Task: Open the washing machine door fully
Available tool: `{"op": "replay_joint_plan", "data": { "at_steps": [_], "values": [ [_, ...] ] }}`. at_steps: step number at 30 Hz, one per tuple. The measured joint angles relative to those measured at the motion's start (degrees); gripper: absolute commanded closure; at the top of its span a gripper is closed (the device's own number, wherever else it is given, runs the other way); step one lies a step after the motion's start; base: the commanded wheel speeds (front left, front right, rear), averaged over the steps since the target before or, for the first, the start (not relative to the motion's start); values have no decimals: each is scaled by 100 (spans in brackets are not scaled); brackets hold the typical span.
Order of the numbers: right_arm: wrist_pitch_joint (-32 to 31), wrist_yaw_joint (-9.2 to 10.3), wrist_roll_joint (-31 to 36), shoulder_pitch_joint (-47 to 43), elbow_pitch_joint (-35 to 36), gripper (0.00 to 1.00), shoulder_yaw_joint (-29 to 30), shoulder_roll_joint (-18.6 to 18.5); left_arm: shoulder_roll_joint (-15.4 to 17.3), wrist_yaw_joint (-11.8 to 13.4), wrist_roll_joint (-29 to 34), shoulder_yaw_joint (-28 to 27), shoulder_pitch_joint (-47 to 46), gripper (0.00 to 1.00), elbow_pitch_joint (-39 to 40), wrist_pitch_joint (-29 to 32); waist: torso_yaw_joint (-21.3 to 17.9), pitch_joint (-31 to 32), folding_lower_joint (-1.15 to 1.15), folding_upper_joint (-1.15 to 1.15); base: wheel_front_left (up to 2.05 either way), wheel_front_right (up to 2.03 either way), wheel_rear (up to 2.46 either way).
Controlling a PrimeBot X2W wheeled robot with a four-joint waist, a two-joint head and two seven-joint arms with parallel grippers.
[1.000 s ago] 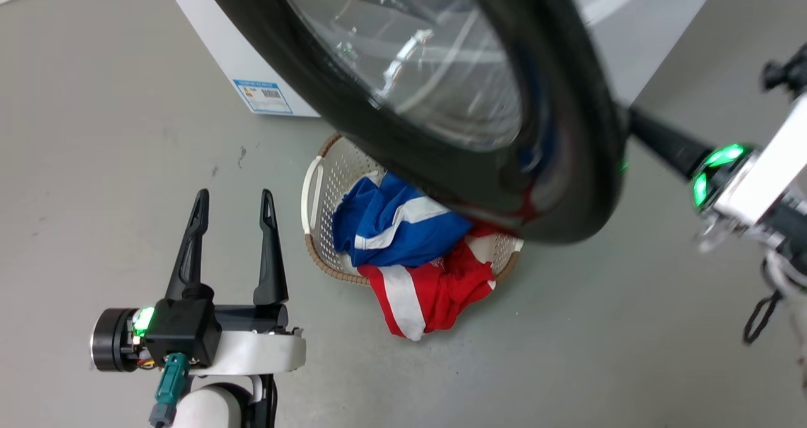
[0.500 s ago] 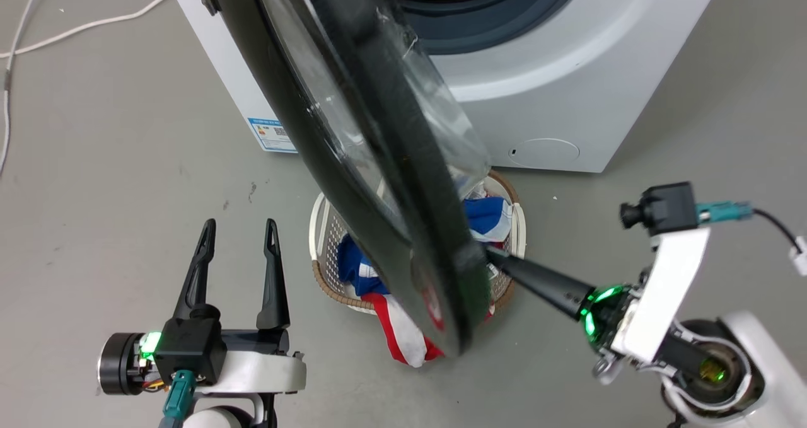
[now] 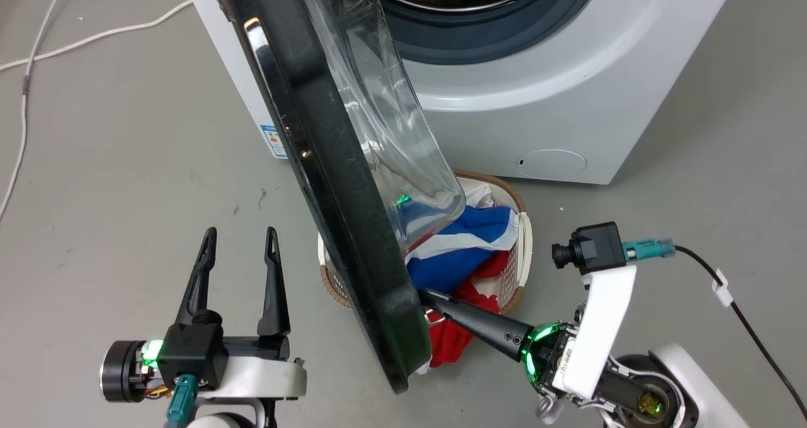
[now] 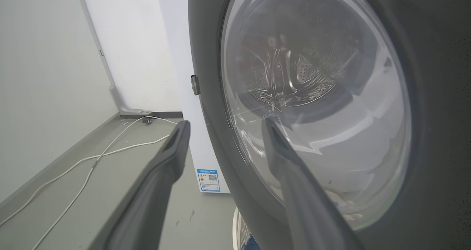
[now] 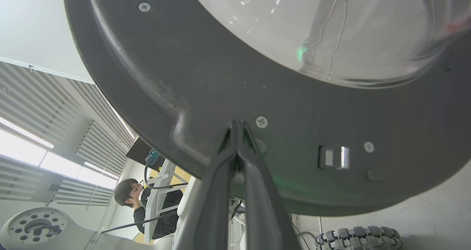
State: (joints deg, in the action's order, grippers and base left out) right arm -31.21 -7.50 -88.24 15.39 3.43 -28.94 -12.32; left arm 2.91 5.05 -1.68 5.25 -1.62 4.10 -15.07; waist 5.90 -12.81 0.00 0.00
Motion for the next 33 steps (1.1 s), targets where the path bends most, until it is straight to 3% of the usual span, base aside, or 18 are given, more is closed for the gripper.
{"op": "replay_joint_plan", "data": {
  "at_steps": [4,5,6,7,20,22,25,27,31,33],
  "values": [
    [404,2,43,-166,-26,100,187,36,0,5,0,-10,57,0,-47,0,-12,111,0,0,0,0,0],
    [552,2,86,-195,-25,85,279,36,-1,5,1,-20,89,0,-55,0,-21,150,0,0,0,0,0],
    [668,2,86,-221,-12,55,358,34,-1,5,3,-34,134,0,-63,0,-34,192,0,0,0,0,0],
    [805,2,112,-261,24,0,439,27,0,4,11,-57,183,0,-77,0,-52,237,0,0,0,0,0],
    [3373,1,503,-786,719,0,2017,26,4,-29,41,-264,553,0,-140,0,-311,783,0,0,0,0,0],
    [3886,1,870,-856,665,0,2277,-43,4,-27,41,-292,616,0,-143,0,-352,844,0,0,0,0,0],
    [4517,2,2335,-965,443,0,2487,-399,7,-34,43,-315,662,0,-147,0,-396,919,0,0,0,0,0],
    [4608,1,3451,-1014,393,0,2650,-402,0,-35,49,-315,678,0,-146,0,-422,955,0,0,0,0,0],
    [4629,0,5867,-1068,734,0,3084,-90,4,-18,62,-325,750,0,-121,0,-466,985,0,0,0,0,0],
    [4629,1,6575,-1170,822,0,3196,225,2,-16,68,-323,750,0,-119,0,-471,989,0,0,0,0,0]
  ]
}}
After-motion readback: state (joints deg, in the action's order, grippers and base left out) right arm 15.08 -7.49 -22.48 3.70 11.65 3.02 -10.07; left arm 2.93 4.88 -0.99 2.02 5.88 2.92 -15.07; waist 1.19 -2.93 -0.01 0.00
